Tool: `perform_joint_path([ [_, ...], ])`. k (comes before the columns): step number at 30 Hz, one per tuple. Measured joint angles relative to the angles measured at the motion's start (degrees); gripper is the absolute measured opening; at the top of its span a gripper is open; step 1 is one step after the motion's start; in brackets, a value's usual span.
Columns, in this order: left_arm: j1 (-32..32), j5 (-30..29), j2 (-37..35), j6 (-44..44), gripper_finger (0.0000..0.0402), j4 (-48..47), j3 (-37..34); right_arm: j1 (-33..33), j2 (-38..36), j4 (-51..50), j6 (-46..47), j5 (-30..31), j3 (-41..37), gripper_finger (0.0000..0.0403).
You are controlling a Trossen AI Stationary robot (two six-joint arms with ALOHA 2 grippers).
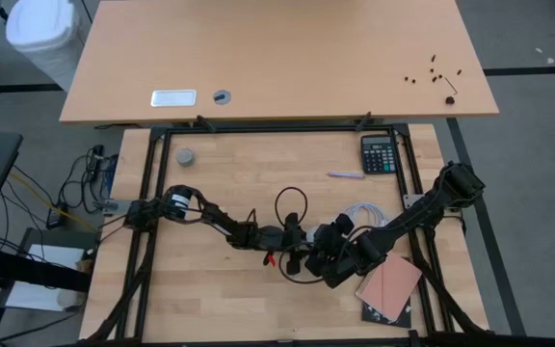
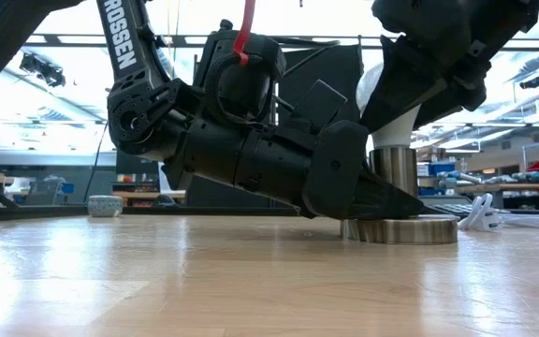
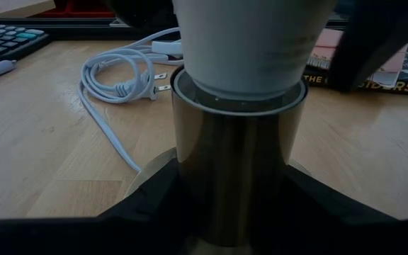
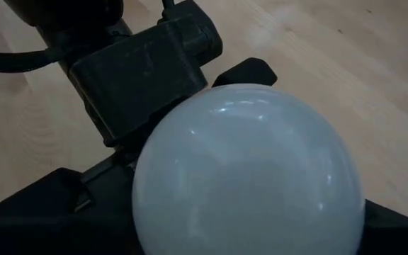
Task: Screw lightbulb
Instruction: Remove the lightbulb from the bronze lamp socket
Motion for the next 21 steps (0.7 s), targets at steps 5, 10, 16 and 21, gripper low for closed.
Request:
perform_joint_path([
  [5,0.00,0.00,0.00,-0.01,0.0189,0.02,0.00,0.00,0.00,-0.04,-1.11,-0.02,0.00,0.0247],
  [10,0.00,-0.01,0.00,-0.02,0.0189,0.02,0.00,0.00,0.00,-0.04,-2.79,-0.07,-0.02,0.0248],
  [16,0.00,-0.04,0.00,0.00,0.0189,0.02,-0.02,0.00,0.00,0.04,-7.32,-0.59,-0.02,0.0247],
  [21,0.00,-0.07,0.00,0.02,0.0189,0.04,-0.02,-0.02,0.00,-0.14,-13.26,-1.10,-0.02,0.0246],
])
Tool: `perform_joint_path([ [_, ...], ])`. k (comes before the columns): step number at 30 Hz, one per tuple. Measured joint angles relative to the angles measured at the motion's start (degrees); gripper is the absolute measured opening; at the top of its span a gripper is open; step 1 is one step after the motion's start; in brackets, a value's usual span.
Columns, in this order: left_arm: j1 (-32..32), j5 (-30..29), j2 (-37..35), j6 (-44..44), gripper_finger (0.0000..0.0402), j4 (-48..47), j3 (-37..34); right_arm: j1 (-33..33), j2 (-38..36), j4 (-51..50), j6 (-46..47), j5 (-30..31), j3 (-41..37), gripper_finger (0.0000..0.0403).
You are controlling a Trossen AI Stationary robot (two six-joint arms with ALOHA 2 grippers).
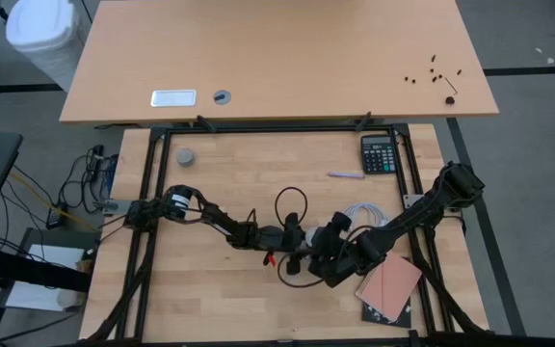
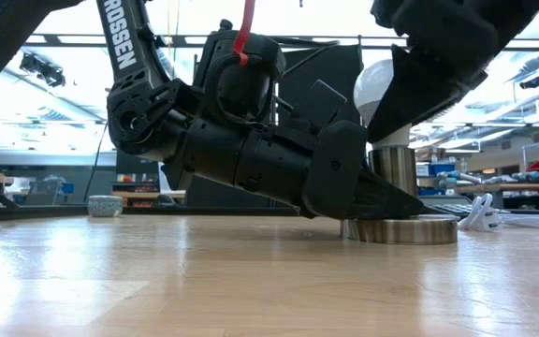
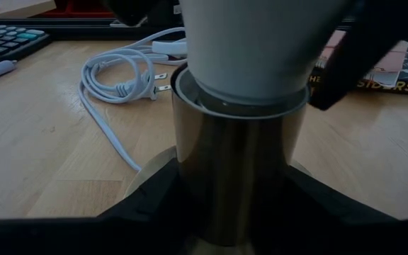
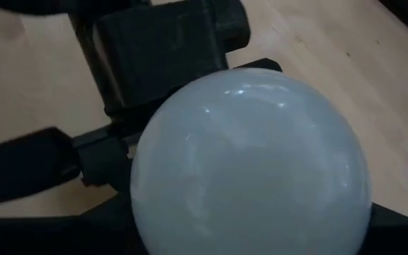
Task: Screw lightbulb
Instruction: Remove the lightbulb from the bronze lamp socket
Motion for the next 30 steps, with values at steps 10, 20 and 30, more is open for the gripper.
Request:
perform_joint_path([
  [10,0.00,-0.07,0.02,0.04,0.0189,0.08,0.00,-0.48,-0.36,-0.13,-12.79,-1.57,0.00,0.0233],
  [20,0.00,-0.34,0.00,0.32,0.0189,0.37,0.15,-3.98,-3.81,-1.35,-30.26,-11.32,0.02,0.0233],
  [30,-0.04,1.36,0.00,1.37,0.0189,0.02,-0.02,-11.23,-5.33,-2.75,-48.58,-31.11,0.26,0.0232],
])
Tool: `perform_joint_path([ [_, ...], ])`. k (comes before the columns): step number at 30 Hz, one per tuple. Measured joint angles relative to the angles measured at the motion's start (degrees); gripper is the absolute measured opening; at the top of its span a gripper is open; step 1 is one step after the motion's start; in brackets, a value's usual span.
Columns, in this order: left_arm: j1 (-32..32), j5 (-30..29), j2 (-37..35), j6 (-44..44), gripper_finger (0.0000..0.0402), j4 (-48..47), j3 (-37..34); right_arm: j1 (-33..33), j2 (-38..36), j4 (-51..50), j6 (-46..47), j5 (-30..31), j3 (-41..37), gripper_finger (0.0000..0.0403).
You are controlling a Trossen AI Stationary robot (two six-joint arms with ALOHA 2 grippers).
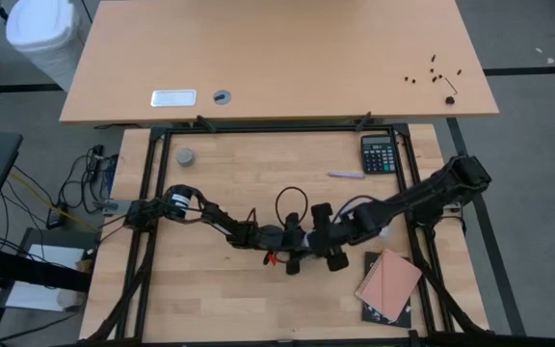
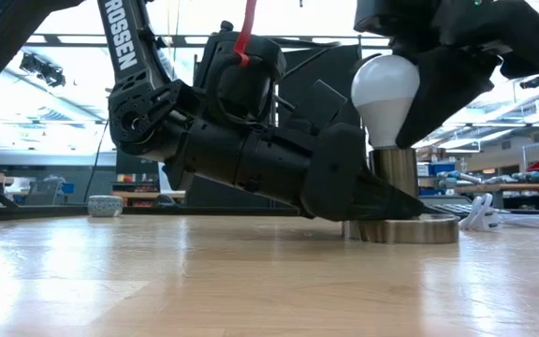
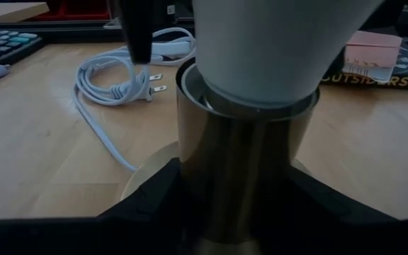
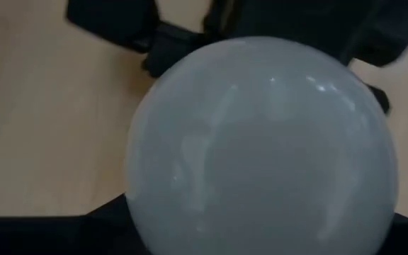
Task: Screw lightbulb
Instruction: Remove the lightbulb from the bronze lamp socket
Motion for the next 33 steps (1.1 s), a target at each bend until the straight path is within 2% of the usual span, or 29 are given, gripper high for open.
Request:
perform_joint_path([
  [7,0.00,0.86,0.02,1.05,0.0189,0.02,0.00,-2.80,0.09,-0.07,-13.77,-5.59,0.02,0.0230],
  [11,0.00,0.98,0.01,1.06,0.0189,-0.02,0.00,-3.40,0.22,-2.53,-15.37,-6.25,1.22,0.0230],
  [17,0.04,1.48,0.00,1.03,0.0189,0.00,0.02,-3.37,0.63,-11.55,-5.79,-5.31,5.15,0.0246],
  [24,0.00,1.70,0.00,1.05,0.0189,-0.02,0.02,-2.42,0.61,-21.63,6.89,-6.27,6.29,0.0302],
  [28,0.00,1.57,0.00,0.74,0.0189,-0.02,0.02,0.80,0.61,-21.13,13.70,-4.59,5.20,0.0331],
  [33,-0.02,1.41,0.00,0.42,0.0189,-0.04,0.02,7.40,0.52,-15.21,22.33,2.20,0.92,0.0344],
])
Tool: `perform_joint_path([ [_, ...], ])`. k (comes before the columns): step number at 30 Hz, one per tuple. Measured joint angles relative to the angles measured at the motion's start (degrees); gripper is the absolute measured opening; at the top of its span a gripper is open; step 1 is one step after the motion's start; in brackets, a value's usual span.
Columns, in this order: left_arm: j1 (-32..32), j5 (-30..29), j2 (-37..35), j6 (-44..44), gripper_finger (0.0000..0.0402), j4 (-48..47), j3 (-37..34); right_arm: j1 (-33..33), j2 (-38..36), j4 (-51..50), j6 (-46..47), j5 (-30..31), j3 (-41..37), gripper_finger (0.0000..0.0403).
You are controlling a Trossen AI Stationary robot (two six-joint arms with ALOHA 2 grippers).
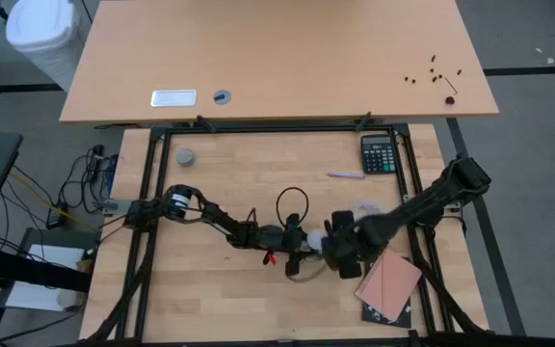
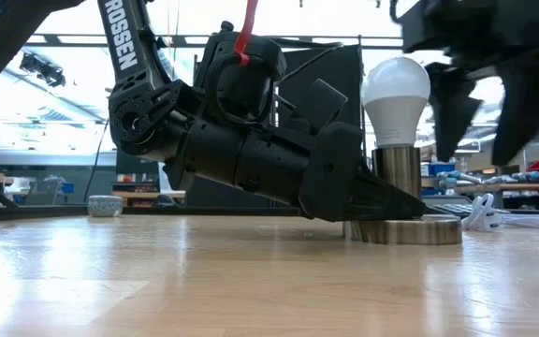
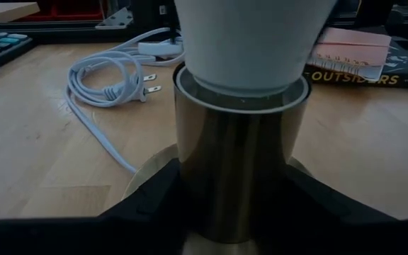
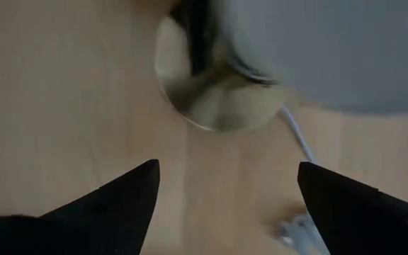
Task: Screw lightbulb
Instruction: Remove the lightbulb from the bronze lamp socket
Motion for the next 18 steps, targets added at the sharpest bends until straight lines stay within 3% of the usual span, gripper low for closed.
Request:
perform_joint_path([
  [8,0.00,-0.11,0.00,-0.08,0.0189,0.02,0.02,10.37,-0.02,12.16,15.02,20.79,-6.63,0.0335],
  [12,0.00,-0.28,0.00,-0.16,0.0189,-0.01,0.04,12.67,-0.05,13.16,21.47,30.65,-7.72,0.0331],
  [18,-0.02,-0.43,0.00,-0.24,0.0189,0.02,0.04,10.69,-0.07,20.39,21.67,30.90,-9.47,0.0330],
])
